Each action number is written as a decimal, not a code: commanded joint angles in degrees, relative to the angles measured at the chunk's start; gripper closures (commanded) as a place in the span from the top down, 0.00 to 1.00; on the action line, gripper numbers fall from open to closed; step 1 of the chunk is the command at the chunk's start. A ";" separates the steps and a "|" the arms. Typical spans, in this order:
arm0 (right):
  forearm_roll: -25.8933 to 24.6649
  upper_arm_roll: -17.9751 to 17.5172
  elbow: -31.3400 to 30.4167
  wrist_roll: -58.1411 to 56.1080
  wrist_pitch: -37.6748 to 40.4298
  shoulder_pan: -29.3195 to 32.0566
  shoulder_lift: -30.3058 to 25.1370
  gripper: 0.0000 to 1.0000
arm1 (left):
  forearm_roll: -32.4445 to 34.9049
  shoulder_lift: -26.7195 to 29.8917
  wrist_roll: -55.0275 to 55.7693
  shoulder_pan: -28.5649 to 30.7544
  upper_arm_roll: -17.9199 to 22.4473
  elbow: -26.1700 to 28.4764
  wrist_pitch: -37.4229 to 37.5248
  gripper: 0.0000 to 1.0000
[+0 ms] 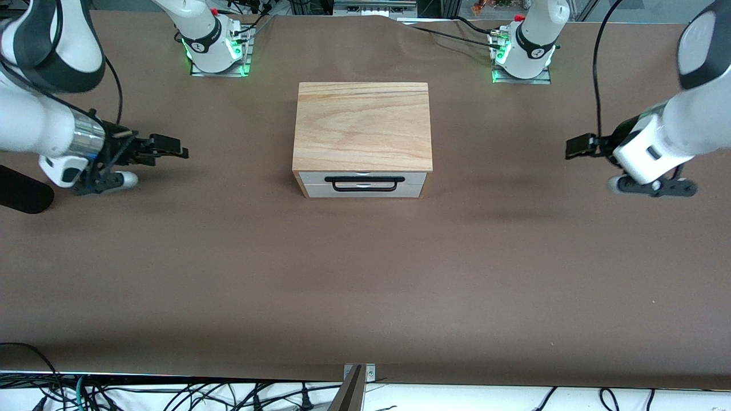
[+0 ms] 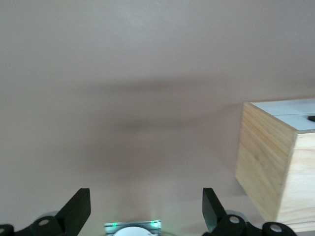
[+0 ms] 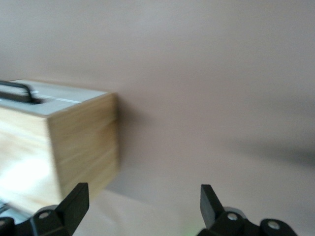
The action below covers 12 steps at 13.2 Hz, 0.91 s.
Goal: Pull top drawer with both arms simultaneously
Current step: 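Move both grippers inward toward the black drawer handle ends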
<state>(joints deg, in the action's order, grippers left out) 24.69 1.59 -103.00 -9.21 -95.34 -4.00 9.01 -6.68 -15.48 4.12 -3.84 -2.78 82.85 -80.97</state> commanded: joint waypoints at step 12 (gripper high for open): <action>52.79 -0.01 -0.44 -33.05 -4.85 -9.52 25.26 1.00 | -49.99 -26.36 -29.04 -4.42 0.23 -4.01 -19.13 1.00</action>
<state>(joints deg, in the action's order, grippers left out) 72.73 1.42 -103.43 -38.99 -99.65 -11.52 33.40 -52.13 -39.78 -18.26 -8.15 -2.94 80.41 -99.31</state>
